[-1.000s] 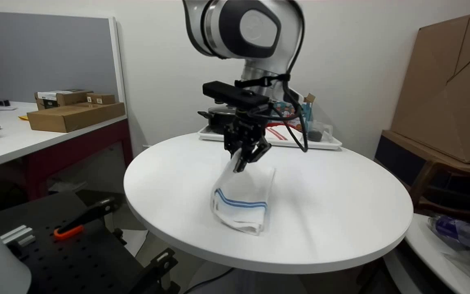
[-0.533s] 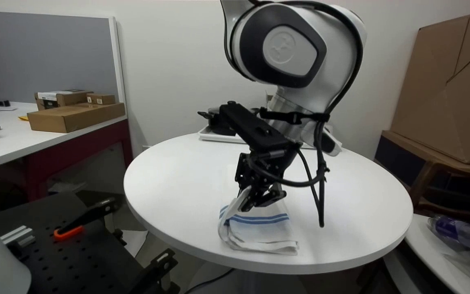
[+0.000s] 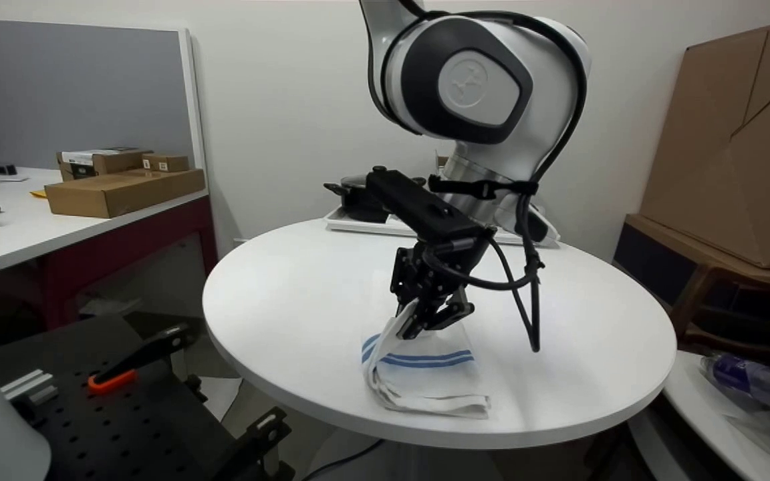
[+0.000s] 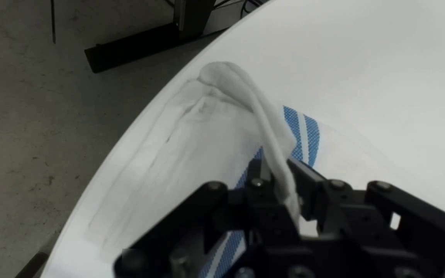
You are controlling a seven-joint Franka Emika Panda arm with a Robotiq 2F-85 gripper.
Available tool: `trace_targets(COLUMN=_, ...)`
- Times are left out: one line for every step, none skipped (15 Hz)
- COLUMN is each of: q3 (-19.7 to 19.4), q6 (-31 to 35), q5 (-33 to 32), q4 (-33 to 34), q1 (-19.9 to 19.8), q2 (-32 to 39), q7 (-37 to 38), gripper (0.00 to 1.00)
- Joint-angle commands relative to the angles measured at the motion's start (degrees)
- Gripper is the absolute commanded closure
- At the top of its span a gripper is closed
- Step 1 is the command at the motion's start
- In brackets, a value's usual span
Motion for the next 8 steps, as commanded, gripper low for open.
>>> trace_targets(q3=-0.7, q6=-1.6, q5=-3.9, q4=2.8, q1=1.6, q2=-1.3, q7=3.4, gripper=0.94)
trace_targets(q3=-1.0, q6=-1.7, q5=-5.0, q4=3.3, q1=1.7, q2=-1.5, q7=4.2, gripper=0.94)
trace_targets(q3=-1.3, q6=-1.7, q5=-6.2, q4=3.7, q1=1.8, q2=-1.5, q7=5.0, gripper=0.94)
trace_targets(q3=-1.6, q6=-1.6, q5=-7.2, q4=3.9, q1=1.7, q2=-1.4, q7=5.6, gripper=0.94)
trace_targets(q3=-1.9, q6=-1.5, q5=-8.1, q4=4.1, q1=1.7, q2=-1.4, q7=6.1, gripper=0.94)
trace_targets(q3=-2.3, q6=-1.5, q5=-8.9, q4=4.2, q1=1.6, q2=-1.1, q7=6.8, gripper=0.94)
trace_targets(q3=-2.6, q6=-1.5, q5=-9.5, q4=4.2, q1=1.6, q2=-0.9, q7=7.6, gripper=0.65)
trace_targets(q3=-3.0, q6=-1.4, q5=-10.2, q4=4.2, q1=1.6, q2=-0.8, q7=8.2, gripper=0.63)
